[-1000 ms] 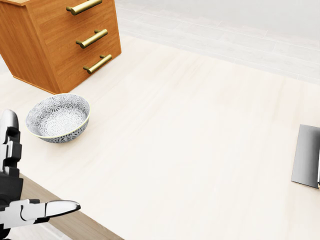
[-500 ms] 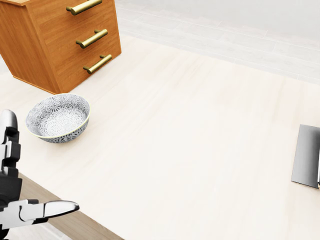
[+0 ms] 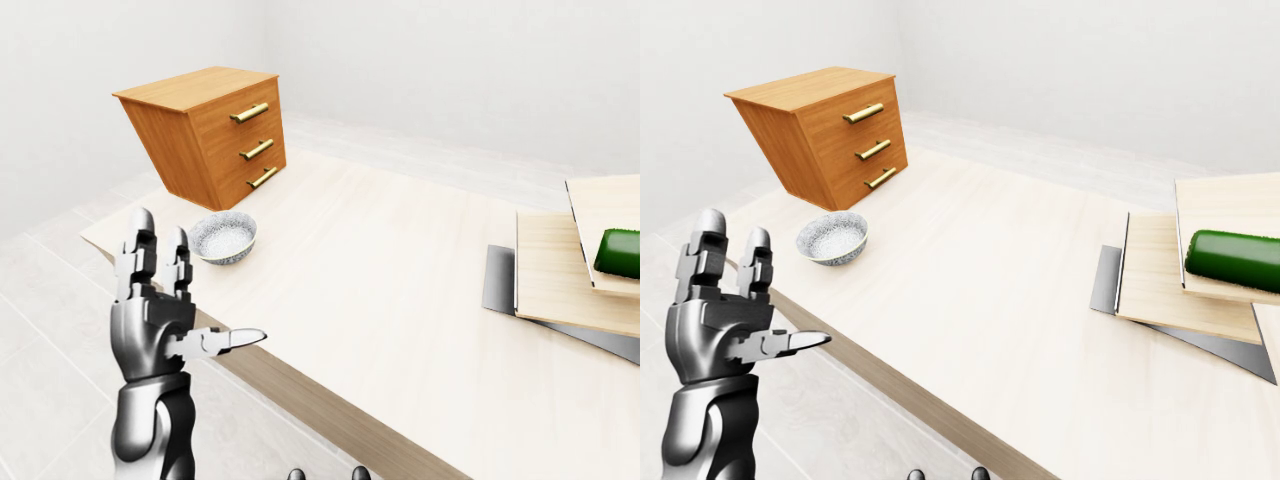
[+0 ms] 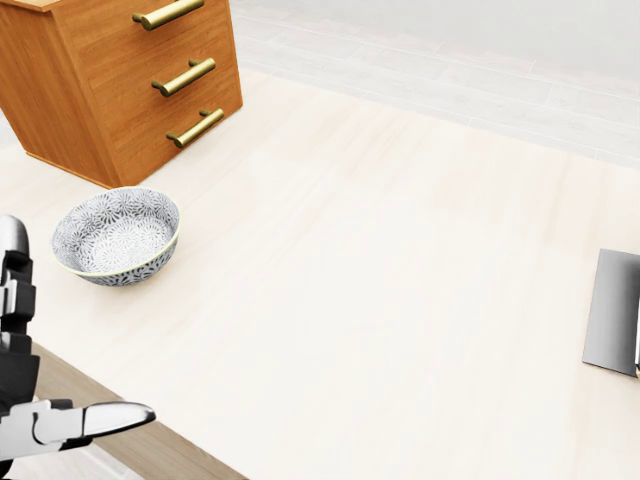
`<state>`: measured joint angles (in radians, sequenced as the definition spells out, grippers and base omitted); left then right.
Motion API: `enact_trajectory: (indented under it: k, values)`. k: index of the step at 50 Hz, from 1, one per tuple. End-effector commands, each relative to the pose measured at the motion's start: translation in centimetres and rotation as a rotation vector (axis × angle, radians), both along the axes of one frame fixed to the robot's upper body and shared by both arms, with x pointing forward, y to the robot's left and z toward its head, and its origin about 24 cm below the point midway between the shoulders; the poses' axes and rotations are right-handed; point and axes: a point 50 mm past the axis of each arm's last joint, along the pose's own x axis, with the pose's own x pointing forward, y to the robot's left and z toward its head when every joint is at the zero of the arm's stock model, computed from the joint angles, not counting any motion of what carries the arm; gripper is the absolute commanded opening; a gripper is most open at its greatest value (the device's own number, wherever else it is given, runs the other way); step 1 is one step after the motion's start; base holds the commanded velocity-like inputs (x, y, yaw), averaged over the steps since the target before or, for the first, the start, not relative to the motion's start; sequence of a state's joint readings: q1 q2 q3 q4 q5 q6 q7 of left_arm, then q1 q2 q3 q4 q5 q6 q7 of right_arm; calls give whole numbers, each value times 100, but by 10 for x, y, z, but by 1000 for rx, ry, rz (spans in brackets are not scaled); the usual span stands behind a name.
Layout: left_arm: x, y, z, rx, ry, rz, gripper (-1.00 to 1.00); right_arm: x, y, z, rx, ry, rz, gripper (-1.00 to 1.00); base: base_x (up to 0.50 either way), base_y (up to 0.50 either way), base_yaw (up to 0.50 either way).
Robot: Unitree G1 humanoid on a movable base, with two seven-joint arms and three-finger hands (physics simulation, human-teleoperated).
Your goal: Put the wine bottle on the wine rack.
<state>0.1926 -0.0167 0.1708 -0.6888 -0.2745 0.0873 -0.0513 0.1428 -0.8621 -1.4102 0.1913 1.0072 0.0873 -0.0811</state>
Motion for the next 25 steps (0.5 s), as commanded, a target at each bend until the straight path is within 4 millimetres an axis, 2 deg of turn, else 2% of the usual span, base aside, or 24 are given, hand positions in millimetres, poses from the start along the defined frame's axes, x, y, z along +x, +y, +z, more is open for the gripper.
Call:
enact_trajectory:
  k: [1,8,14,19,21,25]
  values:
    - [-1,0,2,0,-10,1,100,-6,9,24,-90,-50,-8,100,0,0,0]
    - [-1,0,2,1,-8,1,100,3,14,32,-117,-67,10,100,0,0,0]
    - [0,0,0,0,-2,0,100,14,25,47,-150,-127,47,100,0,0,0]
    - [1,-1,-1,0,5,-4,100,22,31,50,-144,-160,71,100,0,0,0]
    - [3,-2,-4,0,19,-10,100,41,36,47,-123,-156,119,100,0,0,0]
    - [2,-2,-4,1,19,-8,100,49,40,47,-112,-163,148,100,0,0,0]
